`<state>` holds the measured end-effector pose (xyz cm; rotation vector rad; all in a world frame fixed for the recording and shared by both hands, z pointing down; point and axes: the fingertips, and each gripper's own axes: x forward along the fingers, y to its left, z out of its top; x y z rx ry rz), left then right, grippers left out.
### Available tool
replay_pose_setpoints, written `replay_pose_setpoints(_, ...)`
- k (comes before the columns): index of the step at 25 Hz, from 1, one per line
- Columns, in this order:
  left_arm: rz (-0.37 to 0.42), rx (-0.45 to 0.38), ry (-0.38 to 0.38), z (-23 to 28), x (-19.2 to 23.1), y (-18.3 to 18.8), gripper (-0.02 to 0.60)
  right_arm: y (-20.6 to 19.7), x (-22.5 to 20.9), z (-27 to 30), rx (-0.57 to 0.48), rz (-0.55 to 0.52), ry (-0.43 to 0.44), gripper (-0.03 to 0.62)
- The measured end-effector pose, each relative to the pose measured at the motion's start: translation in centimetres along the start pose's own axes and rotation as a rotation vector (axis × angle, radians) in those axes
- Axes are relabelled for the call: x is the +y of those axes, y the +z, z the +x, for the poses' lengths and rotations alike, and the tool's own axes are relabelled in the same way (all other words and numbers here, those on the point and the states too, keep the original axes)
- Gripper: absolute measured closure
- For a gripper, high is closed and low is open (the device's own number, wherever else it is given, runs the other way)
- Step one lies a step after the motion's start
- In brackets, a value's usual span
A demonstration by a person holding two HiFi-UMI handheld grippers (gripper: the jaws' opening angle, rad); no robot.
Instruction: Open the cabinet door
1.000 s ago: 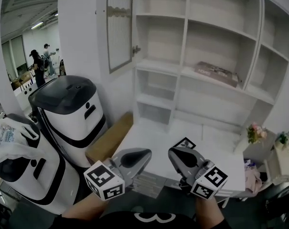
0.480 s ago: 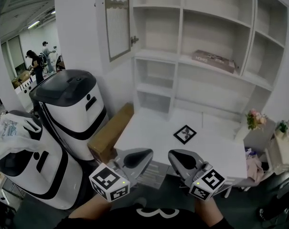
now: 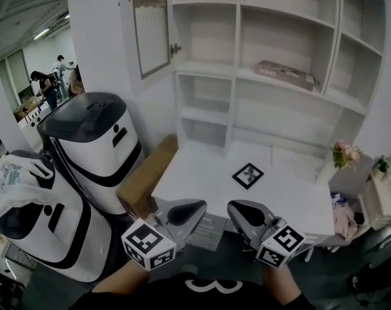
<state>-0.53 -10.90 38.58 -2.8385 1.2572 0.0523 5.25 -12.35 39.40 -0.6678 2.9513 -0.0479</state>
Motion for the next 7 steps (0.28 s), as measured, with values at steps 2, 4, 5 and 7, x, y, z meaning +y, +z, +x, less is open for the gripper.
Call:
replay_pose_setpoints(2,-0.015,-0.001,-0.002,0.31,0.09,-0.04,0.572,-0.03,-0.24,-0.18,-0.004,0.007,-0.001,0.592)
replay_pose_setpoints(4,-0.03,-0.004,-0.01,0.6,0.18,0.01,0.572,-0.13,-0.54,-0.3,-0.003,0.007,-0.007,0.592)
replay_pose_setpoints(5,-0.037,-0.005,-0.015,0.72,0.24,0.05,0.572,-0.21,-0.68,-0.35,-0.001,0.007,-0.01,0.592)
replay_pose_setpoints(7,-0.052,-0.008,-0.023,0.92,0.35,0.09,0.572,-0.37,-0.94,-0.46,0.002,0.008,-0.015,0.592)
